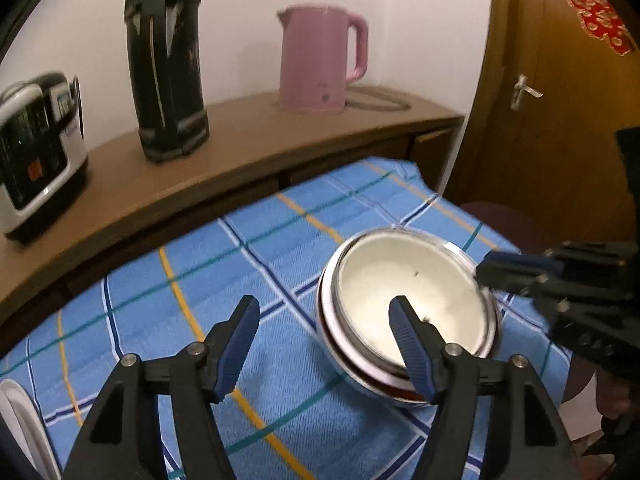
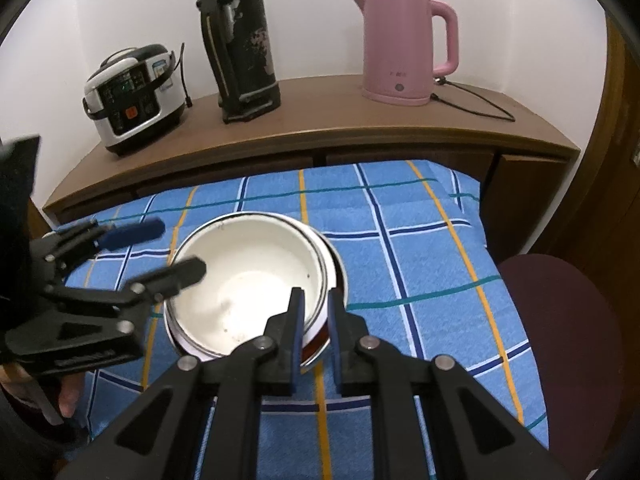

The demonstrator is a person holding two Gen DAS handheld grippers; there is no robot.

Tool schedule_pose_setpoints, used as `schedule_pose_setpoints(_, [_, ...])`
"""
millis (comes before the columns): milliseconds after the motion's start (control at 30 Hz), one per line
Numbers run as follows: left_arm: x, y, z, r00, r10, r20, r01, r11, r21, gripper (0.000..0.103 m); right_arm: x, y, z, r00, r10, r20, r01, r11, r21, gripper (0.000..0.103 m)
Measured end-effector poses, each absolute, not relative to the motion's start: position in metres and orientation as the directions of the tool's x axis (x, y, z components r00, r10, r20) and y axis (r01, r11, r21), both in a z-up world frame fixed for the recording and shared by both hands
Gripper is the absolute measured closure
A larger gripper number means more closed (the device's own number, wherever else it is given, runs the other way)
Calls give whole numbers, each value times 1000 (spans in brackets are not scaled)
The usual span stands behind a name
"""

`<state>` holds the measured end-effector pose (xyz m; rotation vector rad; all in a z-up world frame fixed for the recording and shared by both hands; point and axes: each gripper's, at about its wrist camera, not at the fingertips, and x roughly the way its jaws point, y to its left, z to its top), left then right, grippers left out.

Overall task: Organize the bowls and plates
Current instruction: 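Open the right gripper to release the white enamel bowl, then close the right gripper on the rim of the nested bowl stack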

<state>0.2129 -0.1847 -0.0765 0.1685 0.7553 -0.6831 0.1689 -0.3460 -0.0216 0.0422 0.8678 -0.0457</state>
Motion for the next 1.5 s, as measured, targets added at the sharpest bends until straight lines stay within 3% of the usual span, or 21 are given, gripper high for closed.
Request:
schedule_pose_setpoints(67, [217, -186, -83, 498, -515, -698, 628, 769, -119, 34, 168, -349, -24, 645, -23, -764, 66, 997, 26, 83])
schedule_pose_setpoints(133, [219, -186, -86, 472, -528, -706, 631, 761, -148, 34, 168, -352, -26, 646, -29, -763, 78, 997, 29, 64])
schedule_pose_setpoints(233, [219, -185, -88, 458, -537, -708, 630, 758, -167, 34, 165, -356, -28, 652, -23, -758, 92, 994, 50, 54])
schedule_pose_setpoints(667, [217, -184, -91, 363, -583, -727, 622, 733, -277, 34, 168, -359, -45, 626, 74, -776, 105, 978, 178, 54])
schedule_pose_setpoints(767, [213, -187, -91, 371, -576, -729, 634, 730, -255, 34, 170, -356, -48, 622, 81, -779, 107, 977, 187, 59])
schedule_pose_setpoints(800, [211, -189, -91, 367, -576, -730, 637, 728, -254, 37, 170, -355, -49, 624, 70, -778, 110, 978, 176, 63])
schedule_pose_setpoints(833, [211, -189, -92, 356, -582, -731, 638, 723, -264, 46, 170, -355, -48, 627, 63, -776, 114, 979, 171, 67])
schedule_pose_setpoints(1067, [210, -185, -90, 387, -556, -736, 598, 759, -259, 52, 173, -354, -46, 626, 48, -778, 128, 978, 164, 75])
schedule_pose_setpoints(1500, [216, -166, -90, 365, -554, -748, 534, 783, -319, 58, 191, -347, -42, 604, 73, -793, 92, 983, 160, 79])
